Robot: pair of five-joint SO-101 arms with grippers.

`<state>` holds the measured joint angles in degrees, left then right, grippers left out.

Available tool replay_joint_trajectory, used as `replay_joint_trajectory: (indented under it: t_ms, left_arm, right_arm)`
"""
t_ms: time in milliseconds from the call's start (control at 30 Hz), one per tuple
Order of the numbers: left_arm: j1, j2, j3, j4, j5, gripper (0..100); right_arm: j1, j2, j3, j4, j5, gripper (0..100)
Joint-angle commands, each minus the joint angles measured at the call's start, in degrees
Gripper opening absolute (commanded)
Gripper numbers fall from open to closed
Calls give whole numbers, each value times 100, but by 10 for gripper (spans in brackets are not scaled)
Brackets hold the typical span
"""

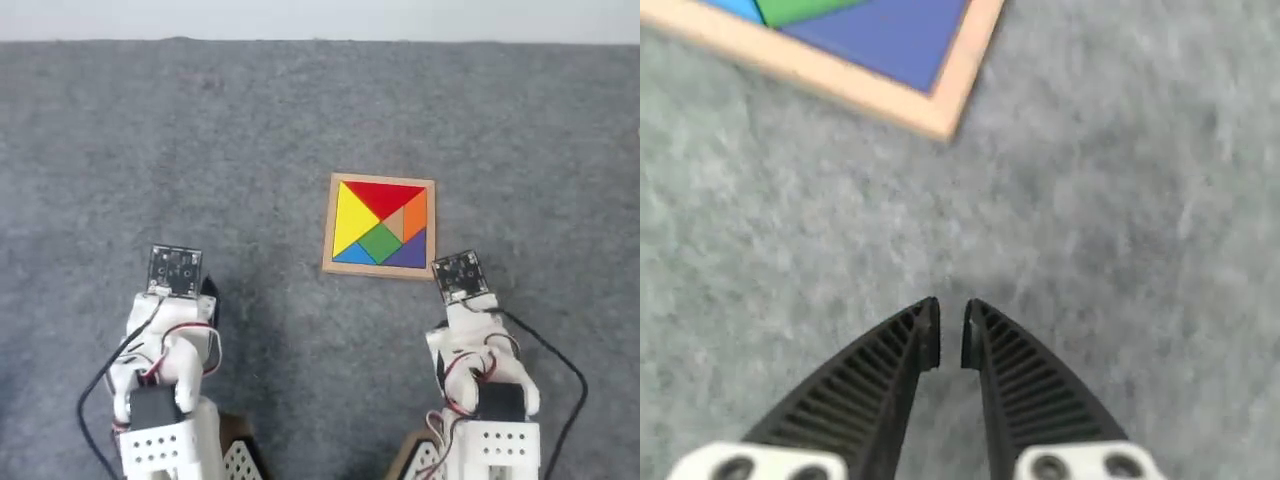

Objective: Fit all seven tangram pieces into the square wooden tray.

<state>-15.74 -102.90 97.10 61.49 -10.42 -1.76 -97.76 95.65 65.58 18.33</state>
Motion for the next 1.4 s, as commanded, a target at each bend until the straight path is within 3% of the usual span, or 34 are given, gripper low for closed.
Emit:
replay_joint_trajectory:
  t_ms: [0,200,500,1367]
  left_arm:
    - [44,-105,-57,484,26,148]
    - [9,-105,-57,1090,18,148]
    - [9,-105,-57,1090,18,148]
    - [9,-105,-57,1090,18,148]
  right_arm:
    - [347,-673,70,690,88,64]
    - [1420,-532,79,875,114,62]
    - [3222,-532,79,875,114,62]
    - [3345,-532,79,875,114,62]
